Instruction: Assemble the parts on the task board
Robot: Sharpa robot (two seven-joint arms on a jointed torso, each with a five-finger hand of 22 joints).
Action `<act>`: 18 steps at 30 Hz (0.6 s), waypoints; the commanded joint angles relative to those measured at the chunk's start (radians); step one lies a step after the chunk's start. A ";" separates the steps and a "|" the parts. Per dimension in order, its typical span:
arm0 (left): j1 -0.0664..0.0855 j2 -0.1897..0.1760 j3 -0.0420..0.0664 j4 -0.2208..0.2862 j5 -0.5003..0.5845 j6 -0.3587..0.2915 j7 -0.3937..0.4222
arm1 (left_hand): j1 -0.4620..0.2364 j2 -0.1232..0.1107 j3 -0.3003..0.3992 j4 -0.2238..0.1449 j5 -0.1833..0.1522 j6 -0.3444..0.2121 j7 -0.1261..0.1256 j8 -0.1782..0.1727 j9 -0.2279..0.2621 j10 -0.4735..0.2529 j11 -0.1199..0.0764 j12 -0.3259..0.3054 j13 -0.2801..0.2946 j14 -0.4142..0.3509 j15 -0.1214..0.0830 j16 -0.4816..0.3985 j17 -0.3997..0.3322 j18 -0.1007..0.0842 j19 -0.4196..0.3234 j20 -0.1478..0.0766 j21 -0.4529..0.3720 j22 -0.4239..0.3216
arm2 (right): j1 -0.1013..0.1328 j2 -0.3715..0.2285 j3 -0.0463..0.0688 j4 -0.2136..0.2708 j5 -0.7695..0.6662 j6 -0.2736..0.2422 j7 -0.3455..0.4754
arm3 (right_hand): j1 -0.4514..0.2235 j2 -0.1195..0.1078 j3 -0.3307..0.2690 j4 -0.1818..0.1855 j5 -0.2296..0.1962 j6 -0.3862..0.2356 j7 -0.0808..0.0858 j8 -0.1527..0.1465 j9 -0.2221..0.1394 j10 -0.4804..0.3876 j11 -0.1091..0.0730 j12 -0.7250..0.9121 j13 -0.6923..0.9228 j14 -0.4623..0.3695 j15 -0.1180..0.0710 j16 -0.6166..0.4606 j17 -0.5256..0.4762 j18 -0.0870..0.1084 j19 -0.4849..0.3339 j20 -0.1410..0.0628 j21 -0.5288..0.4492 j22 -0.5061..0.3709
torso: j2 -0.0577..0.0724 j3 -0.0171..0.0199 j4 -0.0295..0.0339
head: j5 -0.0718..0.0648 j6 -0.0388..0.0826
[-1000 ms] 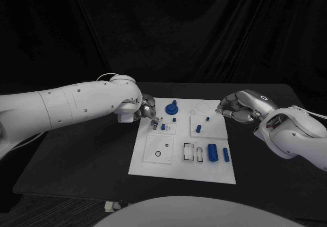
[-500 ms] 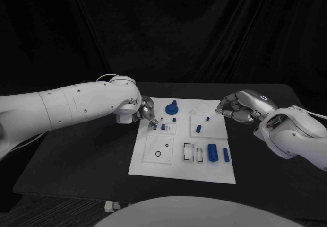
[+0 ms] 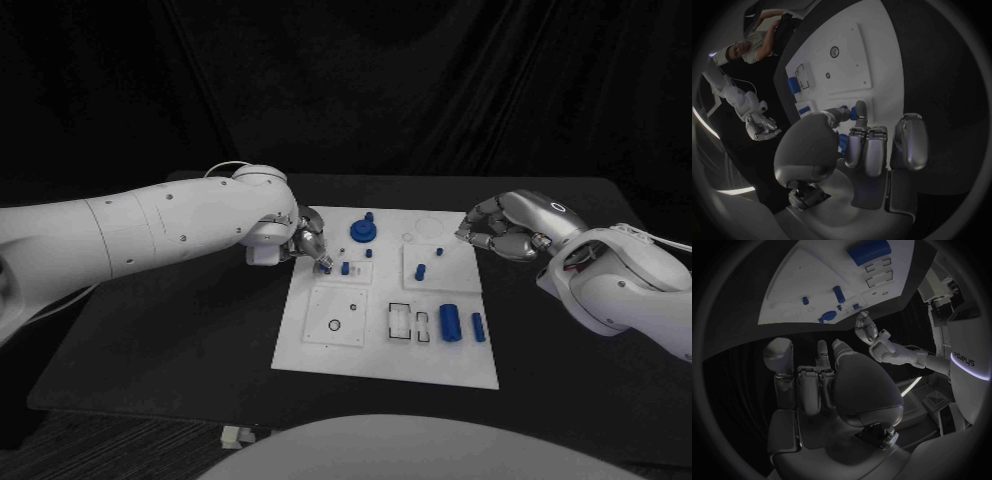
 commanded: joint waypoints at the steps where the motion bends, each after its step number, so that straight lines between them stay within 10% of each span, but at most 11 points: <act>1: -0.004 0.005 0.001 -0.007 0.009 0.009 0.003 | 0.004 0.009 0.099 -0.107 0.001 -0.002 -0.008 -0.007 -0.001 0.057 0.003 -0.005 0.215 0.107 0.000 0.003 0.263 0.016 -0.007 0.002 -0.003 0.181 | -0.002 -0.003 0.001 0.003 -0.003 -0.001 -0.015 | 0.006 0.000 0.002 -0.004 0.003 0.004 0.000 -0.002 -0.001 0.105 0.003 0.002 0.263 0.095 0.006 -0.006 0.222 0.018 -0.007 0.002 -0.005 0.097 | 0.000 0.0001 0.0001 | -0.001 0.000; 18: -0.010 0.025 0.001 -0.038 0.009 0.013 0.009 | 0.005 0.011 0.098 -0.109 0.002 -0.003 -0.007 -0.007 -0.001 0.056 0.004 -0.006 0.214 0.107 0.001 0.003 0.263 0.017 -0.008 0.003 -0.006 0.180 | -0.002 -0.001 0.001 0.002 -0.003 0.001 -0.015 | 0.010 0.000 0.004 -0.006 0.006 0.003 0.001 -0.003 -0.002 0.105 0.004 0.002 0.263 0.095 0.006 -0.006 0.222 0.019 -0.007 0.002 -0.008 0.096 | 0.000 0.0001 0.0003 | 0.001 0.000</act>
